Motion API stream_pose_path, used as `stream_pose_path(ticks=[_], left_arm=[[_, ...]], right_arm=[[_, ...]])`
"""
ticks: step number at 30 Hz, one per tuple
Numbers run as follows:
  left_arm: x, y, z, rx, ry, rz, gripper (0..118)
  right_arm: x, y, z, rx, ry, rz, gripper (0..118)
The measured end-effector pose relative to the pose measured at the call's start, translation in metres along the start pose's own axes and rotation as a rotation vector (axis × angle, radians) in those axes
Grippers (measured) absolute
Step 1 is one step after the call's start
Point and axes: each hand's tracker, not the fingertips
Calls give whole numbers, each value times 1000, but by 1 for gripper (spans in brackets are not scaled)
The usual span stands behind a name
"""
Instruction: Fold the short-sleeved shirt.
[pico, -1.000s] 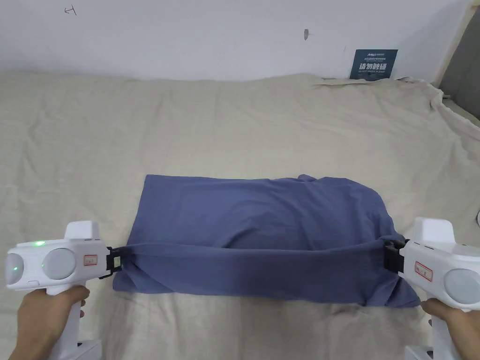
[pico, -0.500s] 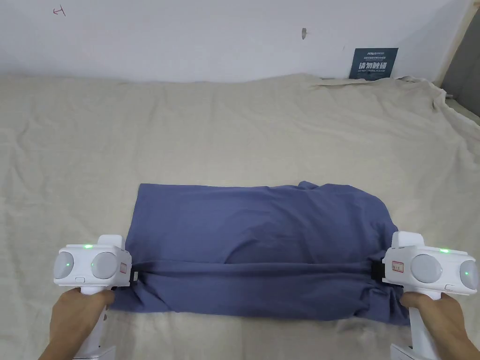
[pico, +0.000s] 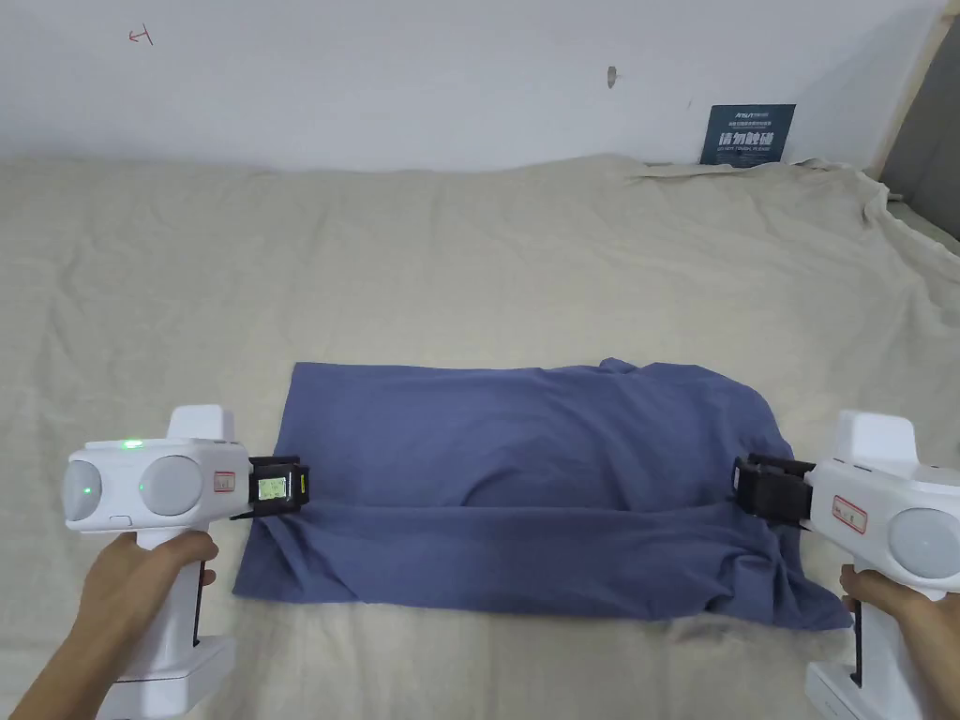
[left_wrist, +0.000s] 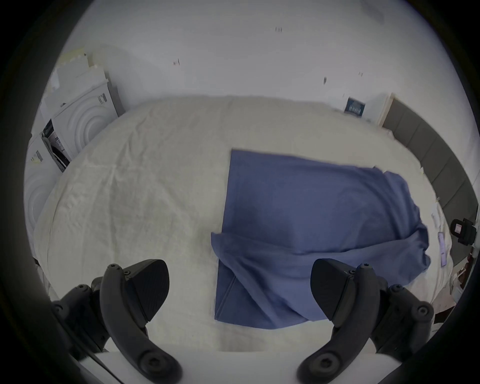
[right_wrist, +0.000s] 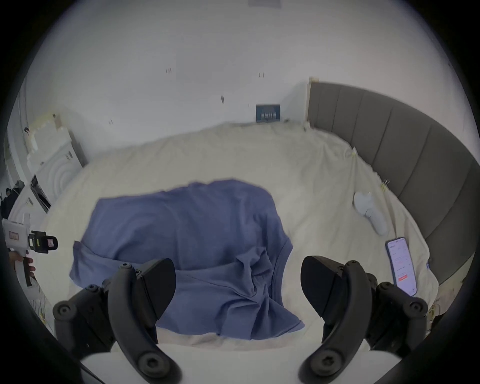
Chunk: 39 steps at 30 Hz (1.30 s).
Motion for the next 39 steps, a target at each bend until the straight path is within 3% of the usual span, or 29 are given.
stream_pose_path(ticks=[5,7,9,10,11,12,13,24,28,31,33,35,39], left_arm=[[3,-18,43,83,-4,-5,111],[3,-31,58,139,-3,-12,101],[6,-44,74,198,-6,-20,68],[7,-51,79,209,-1,-18,46],[6,-56,82,201,-6,-13,21],[5,-61,84,203,-20,-4,7],[3,-66,82,202,-42,11,0],[-5,-69,69,116,-38,4,0],[-12,-51,42,-1,-71,23,0],[-16,-41,13,-90,-61,29,24],[-17,-40,-5,-127,-42,33,65],[-17,-41,-25,-212,-14,4,89],[-15,-51,-52,-274,49,-50,89]], right_arm=[[-3,-8,51,86,22,-9,100],[-2,-16,66,116,35,-17,95],[-2,-24,79,144,25,-25,74],[-2,-28,84,158,22,-27,56],[-3,-31,87,165,18,-27,30],[-3,-34,89,169,15,-25,11],[-2,-37,92,176,8,-15,0],[5,-47,84,163,3,2,0],[5,-44,80,156,1,3,0],[4,-44,76,146,-3,7,0],[5,-44,72,139,-4,4,0],[5,-45,70,129,-6,0,0],[7,-47,62,105,-14,-1,0]])
